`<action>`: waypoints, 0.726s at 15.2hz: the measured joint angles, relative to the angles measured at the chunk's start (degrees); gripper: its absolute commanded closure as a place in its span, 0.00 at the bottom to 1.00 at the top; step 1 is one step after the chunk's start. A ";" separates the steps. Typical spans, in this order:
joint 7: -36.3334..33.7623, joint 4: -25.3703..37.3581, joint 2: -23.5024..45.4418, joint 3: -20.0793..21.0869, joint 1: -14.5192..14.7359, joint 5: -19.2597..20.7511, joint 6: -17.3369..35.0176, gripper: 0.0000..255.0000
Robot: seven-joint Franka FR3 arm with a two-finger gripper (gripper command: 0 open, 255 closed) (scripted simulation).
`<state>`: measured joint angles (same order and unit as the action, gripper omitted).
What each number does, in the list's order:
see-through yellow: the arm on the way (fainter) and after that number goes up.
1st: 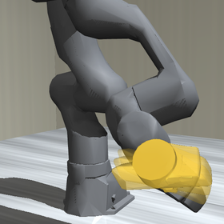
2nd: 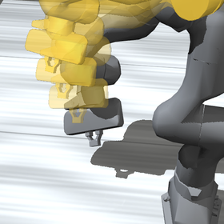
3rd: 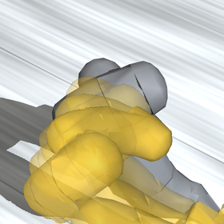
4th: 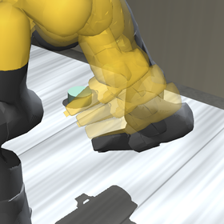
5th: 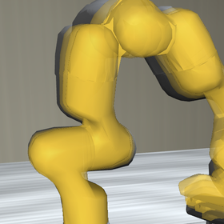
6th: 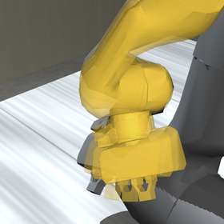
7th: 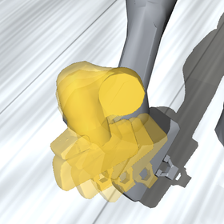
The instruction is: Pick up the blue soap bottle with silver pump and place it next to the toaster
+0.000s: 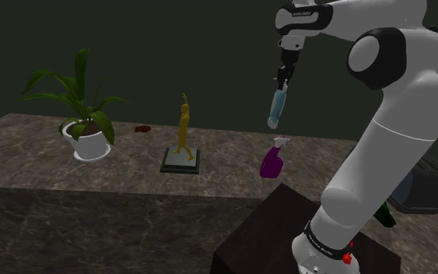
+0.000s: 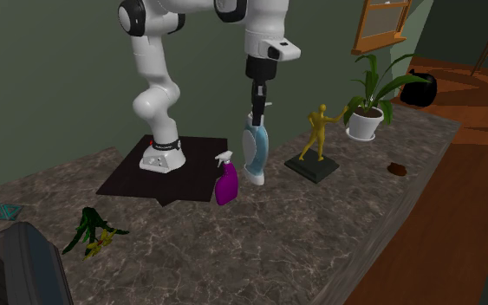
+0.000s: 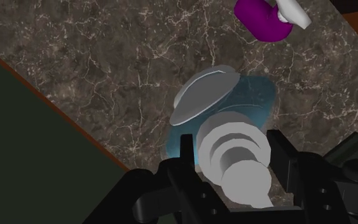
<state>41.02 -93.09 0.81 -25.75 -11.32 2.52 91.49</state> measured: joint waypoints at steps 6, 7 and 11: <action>0.65 6.08 1.24 -0.21 -0.25 -0.52 -4.94 1.00; 0.77 7.28 1.66 -0.25 -0.30 -0.71 -5.76 1.00; 1.48 12.00 2.93 -0.54 -0.69 -1.25 -9.30 1.00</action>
<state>42.50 -81.09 3.75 -26.28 -12.02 1.27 82.19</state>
